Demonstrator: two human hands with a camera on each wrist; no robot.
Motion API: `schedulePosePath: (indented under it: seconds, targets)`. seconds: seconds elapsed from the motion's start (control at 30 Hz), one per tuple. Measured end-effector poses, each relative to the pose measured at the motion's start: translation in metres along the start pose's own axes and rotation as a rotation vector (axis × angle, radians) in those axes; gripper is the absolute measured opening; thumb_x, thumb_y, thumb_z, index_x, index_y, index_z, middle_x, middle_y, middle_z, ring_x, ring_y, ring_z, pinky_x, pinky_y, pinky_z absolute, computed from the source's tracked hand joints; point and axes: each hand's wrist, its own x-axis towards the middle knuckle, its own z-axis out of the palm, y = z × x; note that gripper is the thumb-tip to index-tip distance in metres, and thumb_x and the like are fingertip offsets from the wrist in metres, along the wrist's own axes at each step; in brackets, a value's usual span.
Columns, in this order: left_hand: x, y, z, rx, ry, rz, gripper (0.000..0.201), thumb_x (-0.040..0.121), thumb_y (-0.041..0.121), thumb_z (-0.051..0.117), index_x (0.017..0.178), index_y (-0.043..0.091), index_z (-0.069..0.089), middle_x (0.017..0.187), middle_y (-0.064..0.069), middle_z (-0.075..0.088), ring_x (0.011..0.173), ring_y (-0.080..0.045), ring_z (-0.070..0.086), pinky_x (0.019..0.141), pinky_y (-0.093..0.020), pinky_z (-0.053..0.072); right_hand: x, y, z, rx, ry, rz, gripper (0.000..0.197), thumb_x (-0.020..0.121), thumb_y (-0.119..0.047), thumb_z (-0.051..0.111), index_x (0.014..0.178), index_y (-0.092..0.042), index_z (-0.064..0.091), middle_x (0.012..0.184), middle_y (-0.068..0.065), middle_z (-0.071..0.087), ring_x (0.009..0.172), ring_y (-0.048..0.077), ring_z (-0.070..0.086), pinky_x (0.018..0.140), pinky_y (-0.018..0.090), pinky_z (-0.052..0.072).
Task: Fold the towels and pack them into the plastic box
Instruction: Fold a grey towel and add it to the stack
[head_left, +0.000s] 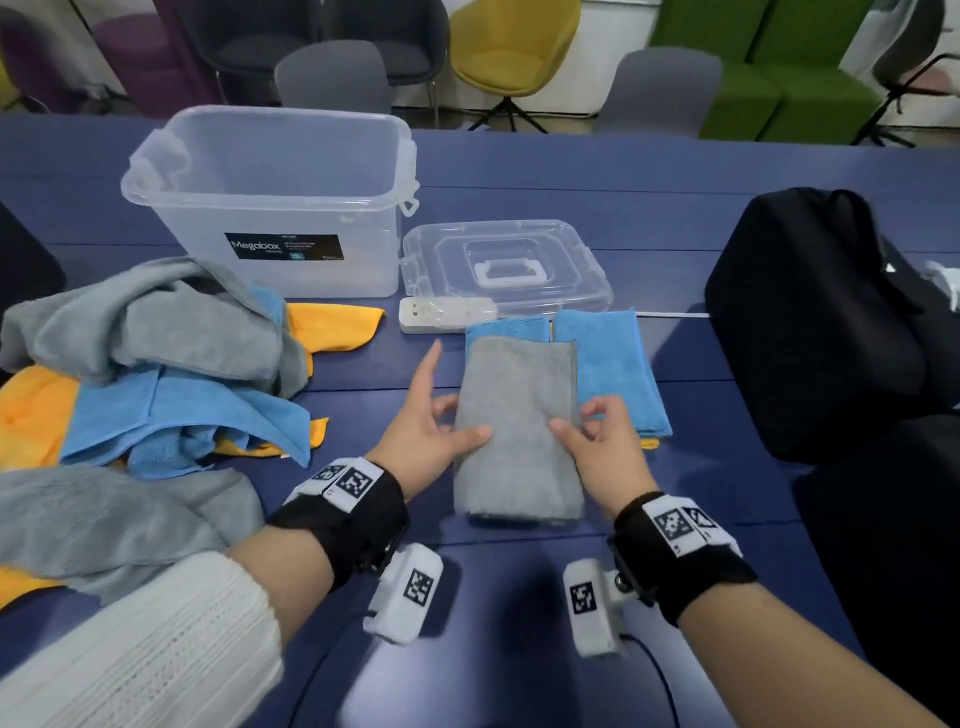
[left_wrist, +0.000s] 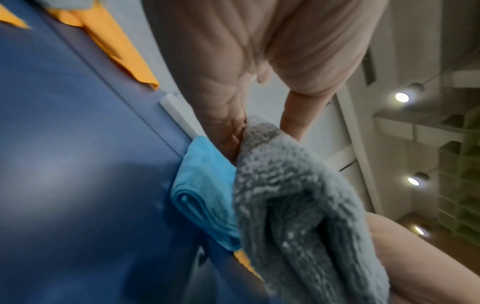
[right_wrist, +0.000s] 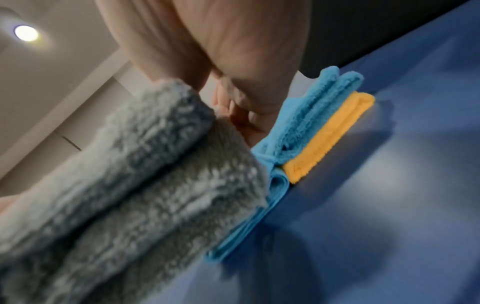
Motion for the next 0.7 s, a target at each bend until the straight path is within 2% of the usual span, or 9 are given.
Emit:
schedulePosePath:
  seconds: [0.07,0.17,0.23,0.3,0.4,0.47,0.53,0.63,0.7]
  targets:
    - [0.017,0.011,0.006,0.093,-0.084,0.080,0.066,0.083,-0.010,0.063,0.127,0.035,0.045,0.125,-0.006,0.060,0.098,-0.015,0.065,0.089,-0.032,0.054,0.019,-0.010,-0.003,-0.029,0.084,-0.025,0.042,0.069,-0.043,0.072,0.086,-0.037,0.035,0.088,0.015,0.063,0.081,0.033,0.064,0.079,0.052,0.053]
    - [0.043,0.017,0.012,0.229,-0.040,0.129,0.042,0.083,-0.012,0.062,0.113,0.018,0.063,0.128,-0.007,0.057,0.106,-0.017,0.062,0.098,-0.035,0.050,0.047,-0.022,-0.002,-0.138,0.150,-0.163,0.031,0.088,-0.022,0.065,0.099,-0.023,0.036,0.083,-0.001,0.052,0.074,0.018,0.054,0.074,0.035,0.043]
    - [0.059,0.018,0.014,0.254,0.042,0.124,0.048,0.082,-0.011,0.063,0.122,0.015,0.059,0.127,-0.010,0.060,0.106,-0.021,0.063,0.101,-0.037,0.048,0.061,-0.027,0.001,-0.217,0.086,-0.229,0.022,0.095,-0.015,0.053,0.113,-0.020,0.042,0.096,-0.001,0.054,0.083,0.017,0.055,0.078,0.030,0.041]
    - [0.072,0.018,0.014,0.339,0.094,0.105,0.055,0.081,-0.006,0.066,0.131,0.013,0.054,0.128,-0.011,0.060,0.109,-0.023,0.062,0.102,-0.037,0.047,0.077,-0.023,0.005,-0.340,-0.009,-0.270,0.032,0.096,-0.010,0.046,0.125,-0.022,0.046,0.112,0.001,0.052,0.095,0.016,0.051,0.086,0.027,0.037]
    - [0.083,0.006,0.012,0.518,0.048,0.035,0.069,0.076,0.005,0.072,0.139,0.008,0.045,0.139,-0.010,0.050,0.124,-0.023,0.052,0.108,-0.040,0.040,0.094,-0.011,0.010,-0.545,-0.128,-0.247,0.038,0.092,-0.005,0.049,0.128,-0.019,0.050,0.123,0.007,0.049,0.105,0.021,0.050,0.095,0.027,0.036]
    - [0.085,-0.004,0.009,0.678,0.000,0.005,0.074,0.076,0.011,0.073,0.143,0.007,0.039,0.144,-0.009,0.042,0.133,-0.023,0.043,0.114,-0.034,0.031,0.099,-0.003,0.013,-0.640,-0.191,-0.225,0.041,0.091,-0.007,0.054,0.131,-0.013,0.049,0.133,0.009,0.046,0.120,0.024,0.048,0.101,0.025,0.030]
    - [0.084,-0.009,0.008,0.778,-0.027,-0.005,0.072,0.081,0.009,0.069,0.144,0.006,0.035,0.145,-0.010,0.036,0.136,-0.021,0.036,0.110,-0.016,0.022,0.101,0.003,0.017,-0.700,-0.227,-0.233,0.043,0.092,-0.010,0.055,0.135,-0.010,0.048,0.139,0.009,0.041,0.127,0.024,0.043,0.105,0.023,0.028]
    - [0.084,-0.008,0.009,0.800,-0.016,-0.005,0.071,0.082,0.008,0.065,0.145,0.008,0.032,0.147,-0.012,0.028,0.137,-0.021,0.031,0.097,-0.004,0.014,0.102,0.006,0.018,-0.804,-0.207,-0.286,0.046,0.094,-0.017,0.055,0.139,-0.018,0.046,0.145,0.008,0.036,0.132,0.026,0.037,0.109,0.034,0.033]
    - [0.082,-0.006,0.012,0.848,0.028,-0.027,0.077,0.081,0.014,0.063,0.149,0.016,0.025,0.156,-0.010,0.011,0.144,-0.022,0.017,0.109,-0.015,0.013,0.100,0.001,0.015,-0.852,-0.170,-0.324,0.045,0.094,-0.022,0.054,0.139,-0.023,0.047,0.143,0.009,0.037,0.130,0.028,0.037,0.104,0.040,0.038]
